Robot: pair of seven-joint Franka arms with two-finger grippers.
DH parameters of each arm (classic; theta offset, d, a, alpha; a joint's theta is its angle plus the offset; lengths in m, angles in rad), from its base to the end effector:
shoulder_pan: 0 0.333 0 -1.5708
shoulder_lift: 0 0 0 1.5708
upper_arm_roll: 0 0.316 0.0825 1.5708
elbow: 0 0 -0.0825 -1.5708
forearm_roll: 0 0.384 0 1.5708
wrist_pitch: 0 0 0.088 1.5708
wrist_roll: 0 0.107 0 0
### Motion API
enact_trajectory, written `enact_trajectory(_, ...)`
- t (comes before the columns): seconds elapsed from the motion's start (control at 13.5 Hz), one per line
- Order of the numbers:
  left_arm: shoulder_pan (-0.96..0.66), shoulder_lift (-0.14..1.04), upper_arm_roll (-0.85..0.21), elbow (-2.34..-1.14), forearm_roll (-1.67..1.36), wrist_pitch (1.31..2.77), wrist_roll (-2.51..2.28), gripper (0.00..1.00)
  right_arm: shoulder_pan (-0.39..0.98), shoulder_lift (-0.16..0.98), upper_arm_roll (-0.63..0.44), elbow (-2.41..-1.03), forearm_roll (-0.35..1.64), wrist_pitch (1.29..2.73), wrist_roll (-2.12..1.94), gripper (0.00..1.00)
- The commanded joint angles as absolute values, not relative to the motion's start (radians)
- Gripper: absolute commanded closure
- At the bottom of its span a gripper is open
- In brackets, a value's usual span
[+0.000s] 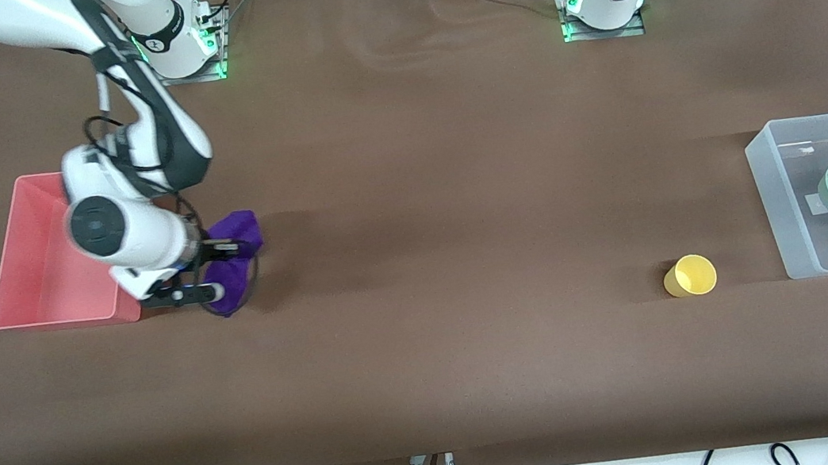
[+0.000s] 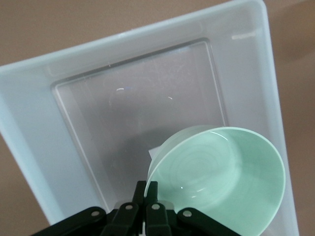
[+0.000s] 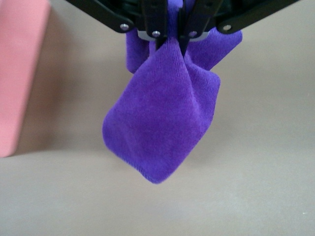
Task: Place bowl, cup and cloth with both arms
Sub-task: 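Lower the bowl into the clear bin while the right gripper carries the cloth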
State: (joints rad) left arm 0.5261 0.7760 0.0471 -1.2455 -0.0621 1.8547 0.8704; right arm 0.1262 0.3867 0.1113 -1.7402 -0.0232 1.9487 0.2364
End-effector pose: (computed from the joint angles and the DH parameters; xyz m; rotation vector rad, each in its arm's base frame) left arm 0.6212 0.3852 0.2880 2.9789 -0.4283 -0.1640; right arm 0.6168 0.1420 0.3423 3.1094 0.0110 -0.2742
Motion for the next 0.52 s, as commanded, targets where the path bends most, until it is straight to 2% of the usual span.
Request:
enact_trajectory(0.0, 0.532, 0.808, 0.041, -1.213, -0.089, 1.876, 0.881, 1.00, 0.094, 0.358, 0.043, -1.710, -0.017, 1.841, 0.053, 1.00)
enact_trajectory(0.15, 0.535, 0.811, 0.041, -1.242, -0.089, 1.910, 0.887, 1.00, 0.092, 0.330, -0.038, -1.710, -0.017, 1.748, -0.061, 1.00)
enact_trajectory(0.45, 0.537, 0.831, 0.041, -1.281, -0.089, 1.934, 0.888, 1.00, 0.089, 0.304, -0.185, -1.715, -0.018, 1.674, -0.262, 1.00)
